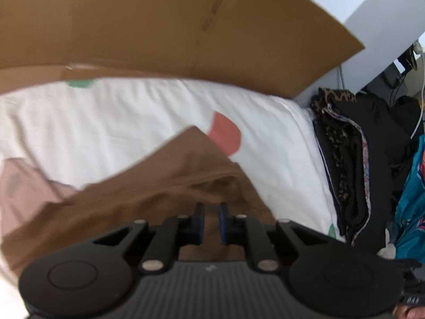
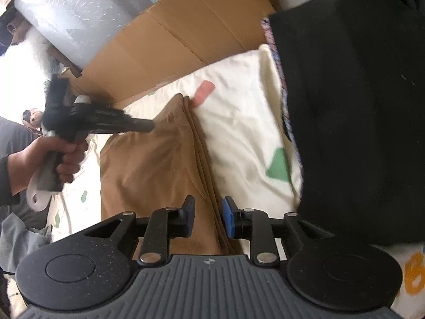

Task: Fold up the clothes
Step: 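Lower the folded shirt onto the duvet and open both tools, then sweep both open tools along the folded shirt to flatten it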

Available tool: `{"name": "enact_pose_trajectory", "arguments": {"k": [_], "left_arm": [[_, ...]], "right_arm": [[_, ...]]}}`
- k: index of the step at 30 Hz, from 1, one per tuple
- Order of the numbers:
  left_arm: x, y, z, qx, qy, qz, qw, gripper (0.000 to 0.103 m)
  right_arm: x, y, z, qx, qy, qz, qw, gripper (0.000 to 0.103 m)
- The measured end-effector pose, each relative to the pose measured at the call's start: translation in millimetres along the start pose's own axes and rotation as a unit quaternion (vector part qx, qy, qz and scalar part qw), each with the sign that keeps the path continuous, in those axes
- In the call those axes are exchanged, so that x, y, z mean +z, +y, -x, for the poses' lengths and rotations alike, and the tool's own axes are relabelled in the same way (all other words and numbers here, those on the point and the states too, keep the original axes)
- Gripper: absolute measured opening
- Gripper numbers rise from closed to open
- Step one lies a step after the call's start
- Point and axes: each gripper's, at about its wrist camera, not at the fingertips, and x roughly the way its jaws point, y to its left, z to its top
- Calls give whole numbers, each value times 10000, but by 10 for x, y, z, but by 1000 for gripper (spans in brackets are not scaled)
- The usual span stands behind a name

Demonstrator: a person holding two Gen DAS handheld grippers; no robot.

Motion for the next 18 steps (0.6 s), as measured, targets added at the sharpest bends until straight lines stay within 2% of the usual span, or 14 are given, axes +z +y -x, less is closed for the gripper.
{"name": "enact_pose_trajectory", "arguments": {"k": [3, 7, 14, 16, 17, 18], "left_arm": [[-59, 198, 138, 49, -115, 236, 9996, 12], [-178, 457, 235, 239, -160, 253, 9993, 12], [-283, 972, 278, 396, -488, 832, 9945, 11], [-284, 1077, 222, 353, -528, 1074, 9922, 10], [-286, 1124, 188, 334, -529, 1196, 9909, 10], [-288, 1171, 155, 314, -529, 1318, 9894, 9]], "right_arm": [[71, 82, -157, -34, 62, 223, 9997, 24], [152, 238, -431, -159, 263, 553, 9980, 24], [173, 289, -742, -423, 666, 790, 9937, 24], [170, 238, -768, -549, 689, 674, 9938, 28], [172, 214, -776, -587, 701, 570, 9942, 36], [178, 197, -782, -602, 718, 436, 9946, 36]]}}
